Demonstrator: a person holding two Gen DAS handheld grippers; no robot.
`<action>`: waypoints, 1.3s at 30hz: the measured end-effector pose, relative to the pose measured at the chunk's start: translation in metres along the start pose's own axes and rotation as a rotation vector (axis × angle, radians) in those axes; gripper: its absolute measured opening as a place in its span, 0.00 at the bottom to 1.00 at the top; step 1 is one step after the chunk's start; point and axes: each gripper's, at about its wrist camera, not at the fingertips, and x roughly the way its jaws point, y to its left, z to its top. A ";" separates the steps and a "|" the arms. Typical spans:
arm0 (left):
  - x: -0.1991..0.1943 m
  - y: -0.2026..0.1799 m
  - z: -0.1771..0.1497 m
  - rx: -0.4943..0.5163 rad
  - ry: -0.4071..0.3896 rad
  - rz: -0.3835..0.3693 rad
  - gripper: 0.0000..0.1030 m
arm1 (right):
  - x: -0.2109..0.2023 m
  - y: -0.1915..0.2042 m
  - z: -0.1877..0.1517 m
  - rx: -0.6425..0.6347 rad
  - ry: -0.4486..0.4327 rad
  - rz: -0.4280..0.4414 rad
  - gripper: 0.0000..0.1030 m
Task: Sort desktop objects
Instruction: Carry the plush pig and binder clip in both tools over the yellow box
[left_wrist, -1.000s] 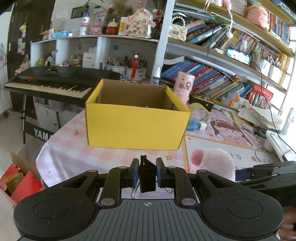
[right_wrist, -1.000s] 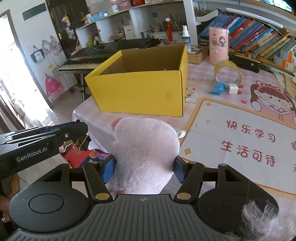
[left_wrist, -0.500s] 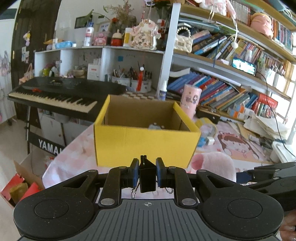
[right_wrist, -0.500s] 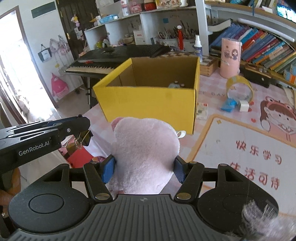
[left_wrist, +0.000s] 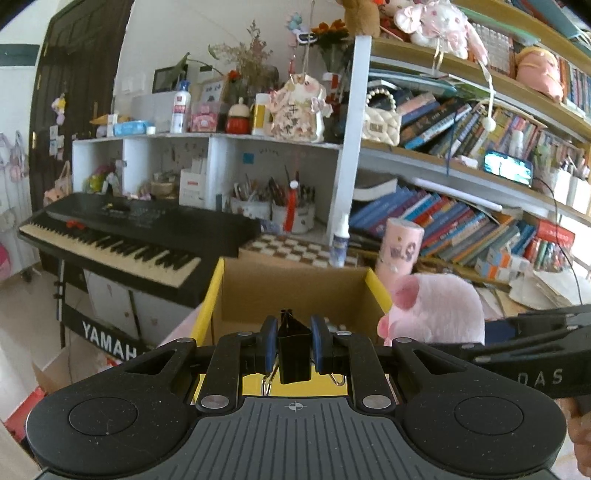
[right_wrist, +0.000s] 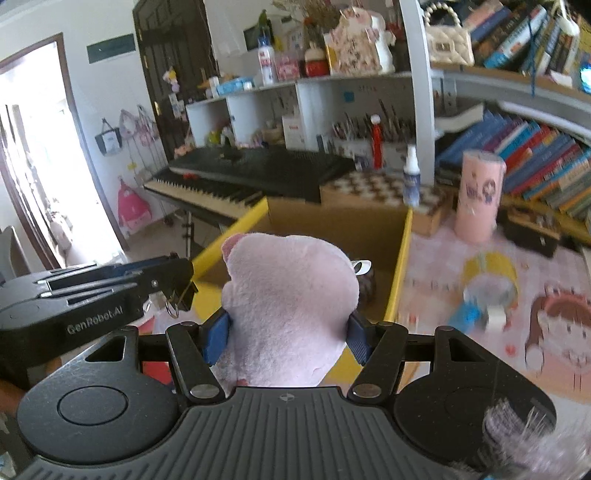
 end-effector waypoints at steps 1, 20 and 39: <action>0.005 0.000 0.003 0.000 -0.004 0.004 0.17 | 0.004 -0.003 0.007 -0.007 -0.008 0.003 0.59; 0.100 -0.006 0.011 -0.003 0.102 0.074 0.17 | 0.097 -0.049 0.065 -0.165 0.030 0.032 0.59; 0.138 -0.013 -0.009 0.030 0.265 0.103 0.17 | 0.175 -0.055 0.066 -0.403 0.228 0.108 0.60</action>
